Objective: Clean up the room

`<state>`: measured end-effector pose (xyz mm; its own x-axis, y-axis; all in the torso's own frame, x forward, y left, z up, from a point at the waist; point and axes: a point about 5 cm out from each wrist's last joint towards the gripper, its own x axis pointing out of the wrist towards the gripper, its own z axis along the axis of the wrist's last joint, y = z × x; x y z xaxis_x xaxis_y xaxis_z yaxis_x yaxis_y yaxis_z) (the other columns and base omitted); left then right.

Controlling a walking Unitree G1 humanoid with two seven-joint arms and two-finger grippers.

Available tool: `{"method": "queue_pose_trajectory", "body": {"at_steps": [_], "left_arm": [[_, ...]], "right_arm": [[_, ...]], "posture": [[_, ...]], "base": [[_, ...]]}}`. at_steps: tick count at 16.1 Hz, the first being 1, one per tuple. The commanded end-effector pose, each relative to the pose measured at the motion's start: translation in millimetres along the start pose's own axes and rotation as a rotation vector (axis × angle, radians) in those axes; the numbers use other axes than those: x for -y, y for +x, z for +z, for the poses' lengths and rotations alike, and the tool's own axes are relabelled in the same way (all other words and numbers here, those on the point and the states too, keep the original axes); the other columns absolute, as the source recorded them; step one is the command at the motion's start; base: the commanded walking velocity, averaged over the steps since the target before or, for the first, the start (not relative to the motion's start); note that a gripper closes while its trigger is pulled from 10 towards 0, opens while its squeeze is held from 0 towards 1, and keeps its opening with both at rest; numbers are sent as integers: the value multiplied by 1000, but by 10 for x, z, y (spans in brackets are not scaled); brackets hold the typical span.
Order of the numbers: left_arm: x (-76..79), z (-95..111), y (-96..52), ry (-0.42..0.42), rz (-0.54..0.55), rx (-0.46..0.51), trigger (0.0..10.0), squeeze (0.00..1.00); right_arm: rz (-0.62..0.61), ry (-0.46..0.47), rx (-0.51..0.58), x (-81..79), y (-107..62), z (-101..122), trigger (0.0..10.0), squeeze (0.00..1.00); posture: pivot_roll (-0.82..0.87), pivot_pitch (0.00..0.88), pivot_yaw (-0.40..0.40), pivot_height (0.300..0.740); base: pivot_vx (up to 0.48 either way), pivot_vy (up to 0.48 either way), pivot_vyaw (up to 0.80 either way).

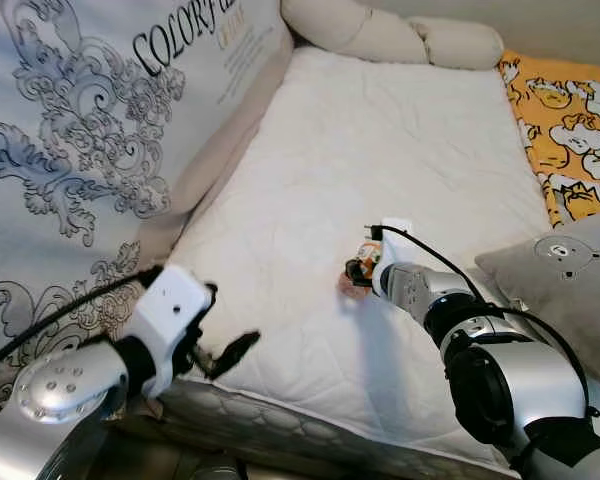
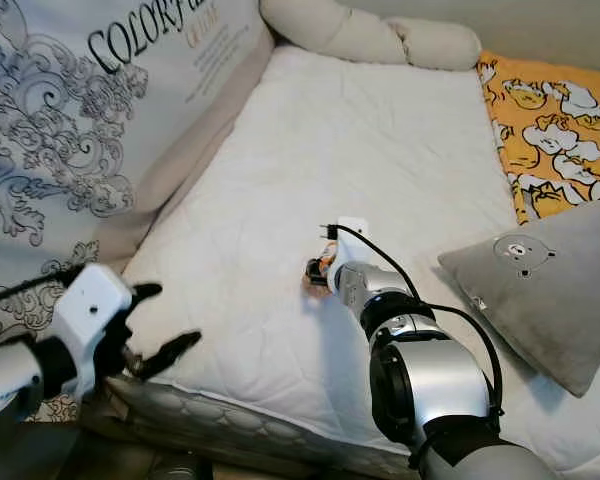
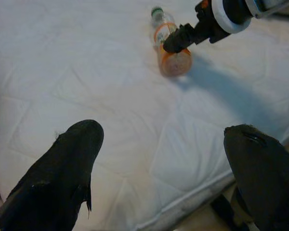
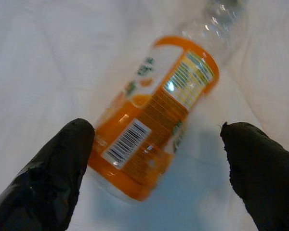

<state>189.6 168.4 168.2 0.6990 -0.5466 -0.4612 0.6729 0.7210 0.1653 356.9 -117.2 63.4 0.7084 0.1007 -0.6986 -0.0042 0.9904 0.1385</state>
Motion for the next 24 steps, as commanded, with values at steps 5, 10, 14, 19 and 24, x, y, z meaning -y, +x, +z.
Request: {"method": "queue_pose_trajectory", "body": {"at_steps": [5,10,14,19,24], "left_arm": [[76,49,-131,15,-24,-4,10000,0],[105,35,-201,8,-25,-25,10000,0],[111,22,-192,3,-26,-34,10000,0],[39,45,-91,-22,-2,10,10000,0],[-80,59,62,-68,81,68,10000,0]], "right_arm": [[11,71,-15,23,18,-92,2039,0],[13,134,-29,2,25,-132,0,0],[-6,166,-55,80,33,-216,0,0],[35,240,21,115,31,-148,0,0],[134,278,104,166,-1,-7,0,0]], "posture": [[257,143,-76,740],[270,155,-77,740],[264,146,-75,740],[222,78,-67,740],[161,0,-60,740]], "base": [[0,0,0],[0,0,0],[0,0,0],[0,0,0],[0,0,0]]}}
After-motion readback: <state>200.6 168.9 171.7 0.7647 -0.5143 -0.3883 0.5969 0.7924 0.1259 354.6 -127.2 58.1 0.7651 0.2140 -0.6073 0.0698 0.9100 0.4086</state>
